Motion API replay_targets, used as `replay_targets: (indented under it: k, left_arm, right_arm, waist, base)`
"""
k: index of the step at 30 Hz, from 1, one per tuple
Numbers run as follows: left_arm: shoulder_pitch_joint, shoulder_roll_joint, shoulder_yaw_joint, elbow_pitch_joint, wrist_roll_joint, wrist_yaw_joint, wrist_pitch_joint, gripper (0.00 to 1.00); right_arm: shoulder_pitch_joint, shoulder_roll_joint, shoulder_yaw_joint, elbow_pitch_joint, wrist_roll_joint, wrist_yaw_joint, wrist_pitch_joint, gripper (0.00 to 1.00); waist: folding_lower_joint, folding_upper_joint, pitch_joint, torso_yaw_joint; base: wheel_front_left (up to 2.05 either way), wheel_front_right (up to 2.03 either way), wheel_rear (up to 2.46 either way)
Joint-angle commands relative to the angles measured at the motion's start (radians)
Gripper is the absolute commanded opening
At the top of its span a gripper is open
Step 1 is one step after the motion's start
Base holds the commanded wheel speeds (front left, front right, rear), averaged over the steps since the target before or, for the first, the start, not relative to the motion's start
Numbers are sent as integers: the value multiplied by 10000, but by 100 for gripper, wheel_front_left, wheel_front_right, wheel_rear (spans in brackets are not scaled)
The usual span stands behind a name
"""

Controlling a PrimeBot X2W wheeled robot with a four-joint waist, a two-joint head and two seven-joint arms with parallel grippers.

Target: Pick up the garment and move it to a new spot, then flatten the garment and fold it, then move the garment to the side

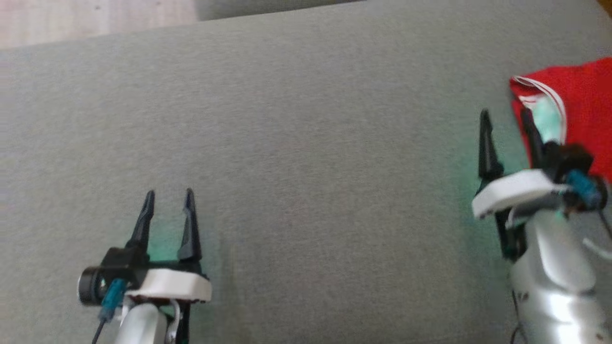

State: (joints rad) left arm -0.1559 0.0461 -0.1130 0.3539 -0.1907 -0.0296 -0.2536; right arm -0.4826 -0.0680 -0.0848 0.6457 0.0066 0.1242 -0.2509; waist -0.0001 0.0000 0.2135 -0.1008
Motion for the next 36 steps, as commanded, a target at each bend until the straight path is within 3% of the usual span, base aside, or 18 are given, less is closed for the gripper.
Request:
replay_targets:
  k: [1, 13, 33, 34, 36]
  left_arm:
    - [31, 41, 510, -273, 80, 68, -82, 100]
    - [401, 41, 774, -113, 126, 215, -82, 100]
    - [1618, 41, 1093, -138, -391, -169, -82, 100]
    - [1641, 41, 1124, -167, -383, -199, -82, 0]
    - [1861, -12, 771, 378, -311, -146, 33, 0]
  right_arm:
    - [204, 119, 357, -462, 148, 65, -107, 100]
    - [1782, 175, 1185, -810, 1018, 65, -108, 100]
    - [3049, 177, 1844, -962, 1476, 65, -108, 100]
    - [3056, 177, 1861, -1013, 1545, 65, -108, 0]
    - [3332, 190, 1582, -491, 1475, -4, 10, 0]
  waist:
    - [1, 0, -184, 437]
    - [1, 0, -738, 1513]
    - [1, 0, -2060, 1322]
    - [1, 0, -2058, 1296]
    - [1, 0, -2068, 1303]
  base:
    - [0, 0, 0]
    - [0, 0, 0]
    - [0, 0, 0]
    - [0, 0, 0]
    - [0, 0, 0]
